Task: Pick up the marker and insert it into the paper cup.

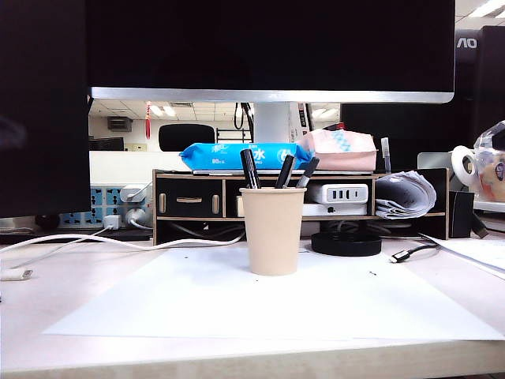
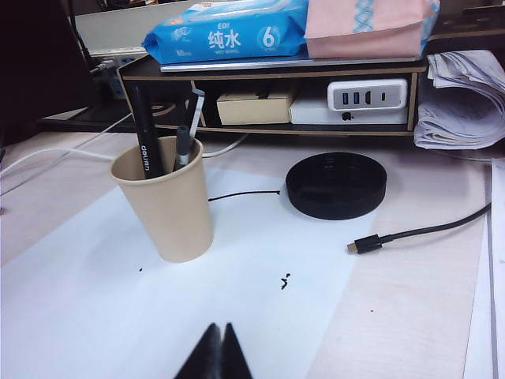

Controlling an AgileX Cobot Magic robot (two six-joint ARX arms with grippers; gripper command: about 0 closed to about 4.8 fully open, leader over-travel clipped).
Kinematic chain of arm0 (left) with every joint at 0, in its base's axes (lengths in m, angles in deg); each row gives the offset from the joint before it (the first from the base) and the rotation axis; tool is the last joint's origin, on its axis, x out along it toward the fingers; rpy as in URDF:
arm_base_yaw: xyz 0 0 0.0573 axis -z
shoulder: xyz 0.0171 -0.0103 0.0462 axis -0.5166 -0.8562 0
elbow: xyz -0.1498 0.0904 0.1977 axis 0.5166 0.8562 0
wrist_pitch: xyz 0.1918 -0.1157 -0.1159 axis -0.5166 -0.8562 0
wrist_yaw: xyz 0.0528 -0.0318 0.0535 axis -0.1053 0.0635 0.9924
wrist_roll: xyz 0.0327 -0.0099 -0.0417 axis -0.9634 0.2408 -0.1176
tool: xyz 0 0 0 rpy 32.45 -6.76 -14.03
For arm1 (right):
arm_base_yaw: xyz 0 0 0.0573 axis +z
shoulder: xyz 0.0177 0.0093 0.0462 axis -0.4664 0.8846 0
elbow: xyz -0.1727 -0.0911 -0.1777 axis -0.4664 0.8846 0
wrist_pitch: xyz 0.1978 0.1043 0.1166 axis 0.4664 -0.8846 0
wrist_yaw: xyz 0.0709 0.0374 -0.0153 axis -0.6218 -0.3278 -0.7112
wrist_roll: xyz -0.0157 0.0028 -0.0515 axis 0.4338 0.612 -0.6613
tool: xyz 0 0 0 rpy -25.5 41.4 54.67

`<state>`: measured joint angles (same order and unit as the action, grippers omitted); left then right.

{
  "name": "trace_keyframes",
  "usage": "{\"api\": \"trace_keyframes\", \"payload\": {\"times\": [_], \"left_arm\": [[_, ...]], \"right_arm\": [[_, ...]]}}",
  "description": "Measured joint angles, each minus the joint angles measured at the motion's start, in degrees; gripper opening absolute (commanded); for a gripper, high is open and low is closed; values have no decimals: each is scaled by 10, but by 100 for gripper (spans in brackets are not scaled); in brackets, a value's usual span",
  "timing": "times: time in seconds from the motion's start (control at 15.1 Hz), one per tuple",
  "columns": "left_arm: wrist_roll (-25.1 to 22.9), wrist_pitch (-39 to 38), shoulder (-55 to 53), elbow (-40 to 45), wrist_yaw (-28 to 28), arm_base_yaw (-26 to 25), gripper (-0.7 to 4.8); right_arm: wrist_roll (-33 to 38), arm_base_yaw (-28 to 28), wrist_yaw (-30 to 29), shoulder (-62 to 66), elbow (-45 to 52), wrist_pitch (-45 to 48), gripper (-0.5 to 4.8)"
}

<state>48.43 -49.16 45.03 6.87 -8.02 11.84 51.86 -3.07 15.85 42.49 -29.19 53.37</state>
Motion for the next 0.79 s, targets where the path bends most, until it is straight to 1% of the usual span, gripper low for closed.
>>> {"api": "trace_keyframes", "payload": {"times": [0.13,0.2,0.26,0.33,0.4,0.46,0.59,0.79], "left_arm": [[0,1,21,0,-1,-46,-4],[-2,1,27,0,-1,-113,-4],[-2,0,27,0,-1,-161,-4],[-2,-2,33,0,2,-322,-4],[-38,-11,33,0,1,-424,-4],[-38,-17,33,0,0,-459,-4],[-39,-17,33,0,-12,-483,-5],[-43,-17,33,0,-11,-482,-5]], "right_arm": [[0,0,0,0,0,0,-5],[0,0,1,0,0,0,-5],[0,0,1,0,0,0,-5],[0,0,1,0,0,0,-5],[0,0,1,0,0,0,-5],[0,0,1,0,0,0,-5],[0,0,1,0,0,0,-5],[0,0,1,0,0,0,-5]]}}
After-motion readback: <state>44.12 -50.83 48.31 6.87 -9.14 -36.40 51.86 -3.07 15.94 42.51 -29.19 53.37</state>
